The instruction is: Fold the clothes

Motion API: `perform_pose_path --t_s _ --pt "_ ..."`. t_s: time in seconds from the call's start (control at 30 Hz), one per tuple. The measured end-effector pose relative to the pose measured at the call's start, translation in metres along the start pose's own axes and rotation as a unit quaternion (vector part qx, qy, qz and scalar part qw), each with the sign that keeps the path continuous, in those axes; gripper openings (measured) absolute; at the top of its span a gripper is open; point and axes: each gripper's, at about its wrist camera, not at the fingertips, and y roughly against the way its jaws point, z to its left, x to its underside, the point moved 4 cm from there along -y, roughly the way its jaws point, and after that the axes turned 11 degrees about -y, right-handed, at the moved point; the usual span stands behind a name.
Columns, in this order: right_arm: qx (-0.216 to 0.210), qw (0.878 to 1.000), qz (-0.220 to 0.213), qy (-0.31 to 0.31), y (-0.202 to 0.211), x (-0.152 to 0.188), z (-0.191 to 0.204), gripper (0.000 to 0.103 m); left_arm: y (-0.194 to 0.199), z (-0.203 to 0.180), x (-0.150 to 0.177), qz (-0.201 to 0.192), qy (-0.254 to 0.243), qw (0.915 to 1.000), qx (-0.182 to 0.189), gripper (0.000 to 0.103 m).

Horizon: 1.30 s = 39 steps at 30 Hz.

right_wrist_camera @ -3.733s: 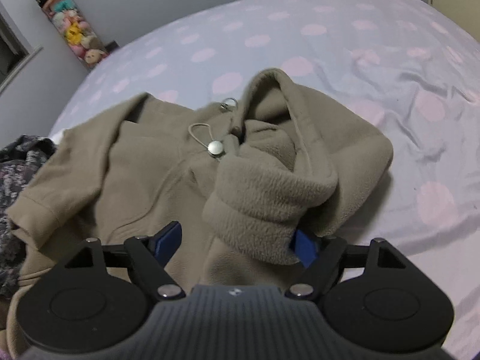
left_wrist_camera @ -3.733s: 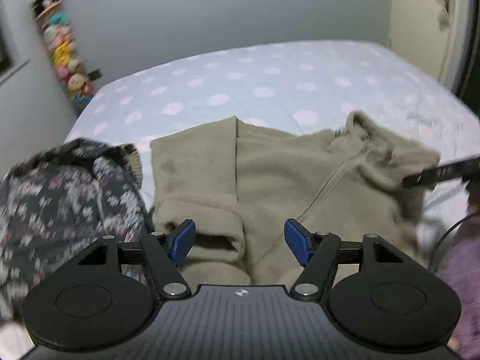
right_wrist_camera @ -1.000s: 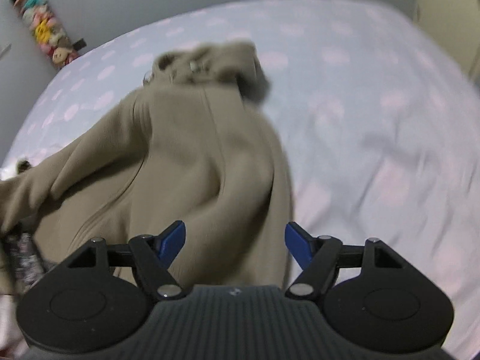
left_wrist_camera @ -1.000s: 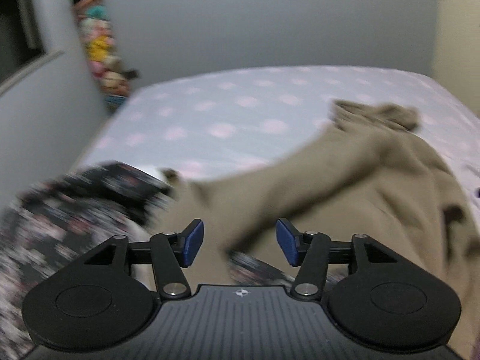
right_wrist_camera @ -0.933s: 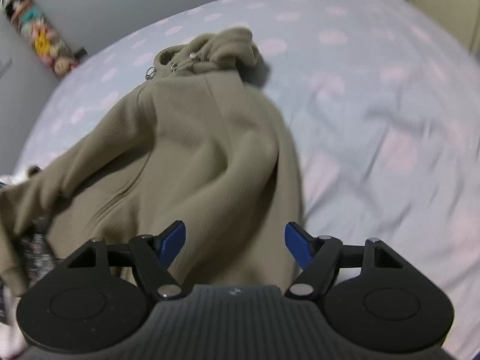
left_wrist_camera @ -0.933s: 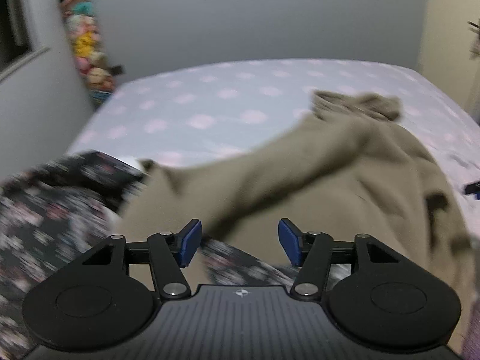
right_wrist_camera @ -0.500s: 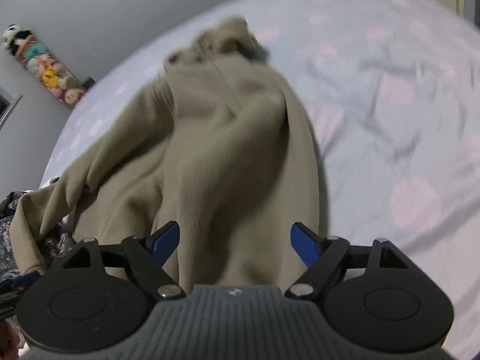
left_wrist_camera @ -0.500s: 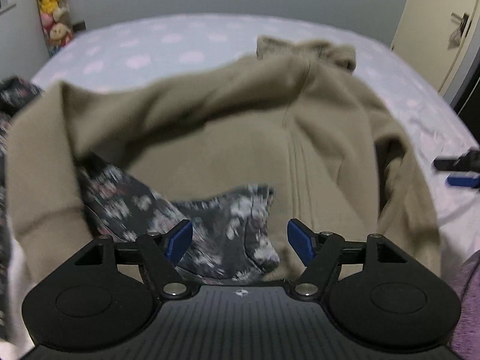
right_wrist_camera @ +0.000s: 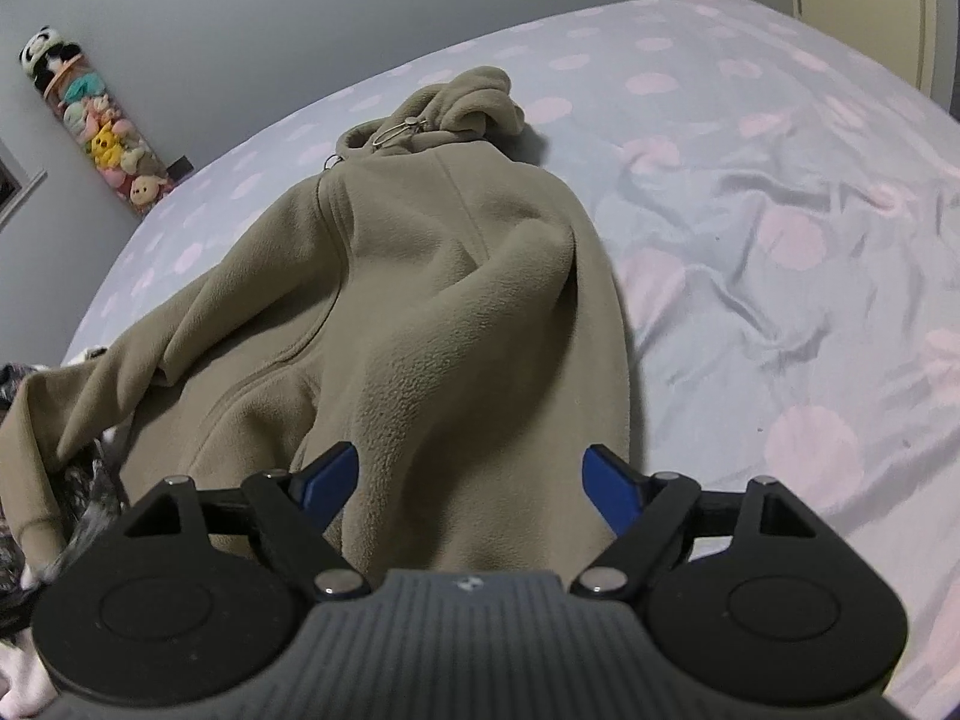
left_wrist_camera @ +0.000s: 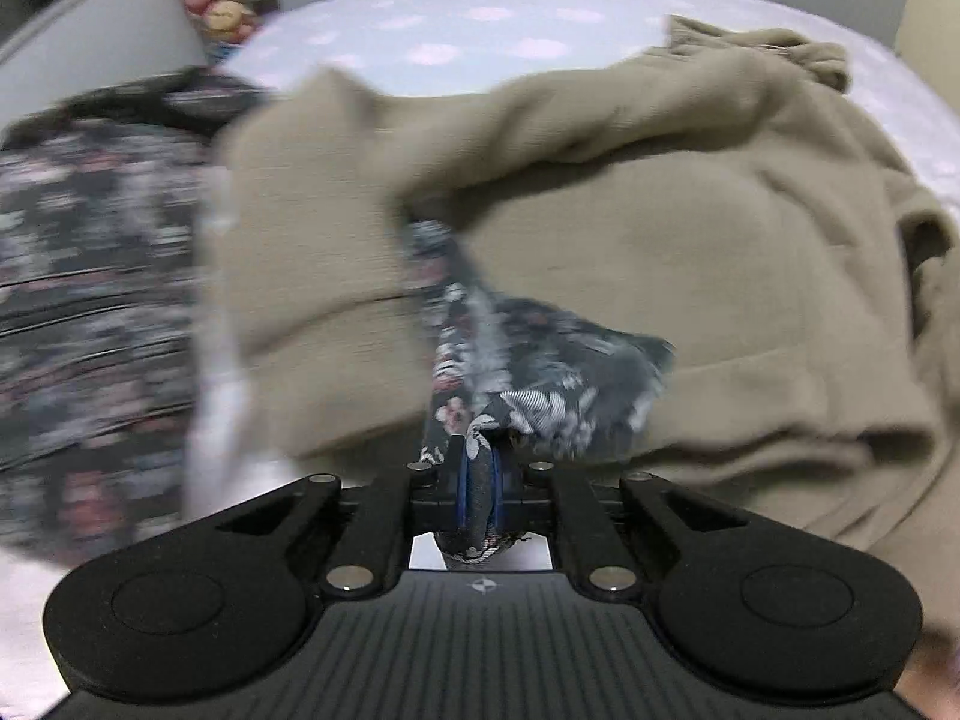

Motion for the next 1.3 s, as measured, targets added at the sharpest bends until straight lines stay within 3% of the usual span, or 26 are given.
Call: perform_pose_path --t_s 0.13,0.43,0.5,0.63,0.73,0.83,0.97,1.07,1.1,1.3 --pt "-0.005 1.000 0.006 -0.011 0.000 0.000 -0.001 0.084 0.031 0.050 0.027 0.013 -0.001 0.9987 -0.048 0.006" --pt "0.001 1.000 0.000 0.001 0.005 0.001 0.005 0.084 0.014 0.109 0.069 0.082 -0.007 0.9871 -0.137 0.005" --pt "0.001 1.000 -0.003 0.004 0.008 0.001 0.005 0.084 0.003 0.102 0.073 0.104 -0.020 0.9869 -0.122 0.005" --pt "-0.001 1.000 -0.011 0.000 0.015 0.003 0.001 0.084 0.012 0.100 0.082 0.101 0.011 0.9937 -0.046 0.005" --pt "-0.008 1.000 -0.015 -0.014 0.016 0.001 -0.001 0.084 0.013 0.106 0.094 0.096 0.024 0.9939 -0.048 0.007" --pt "-0.002 1.000 -0.009 -0.014 0.012 0.000 0.002 0.084 0.005 0.108 0.106 0.093 0.057 0.9937 -0.024 0.011" --pt "0.000 1.000 0.011 0.005 0.009 0.003 0.006 0.084 0.015 0.111 0.108 0.062 0.083 0.9946 0.009 0.020" --pt "-0.005 0.999 0.036 -0.013 0.007 0.001 0.001 0.084 0.035 0.103 0.100 0.038 0.067 0.9968 0.022 0.040" --pt "-0.004 0.999 0.045 -0.027 0.006 0.000 -0.003 0.084 0.043 0.100 0.096 0.025 0.059 0.9977 0.024 0.052" --pt "0.022 0.988 0.113 -0.100 -0.010 -0.001 -0.022 0.084 0.076 0.078 0.066 -0.059 0.022 0.9967 0.052 0.053"
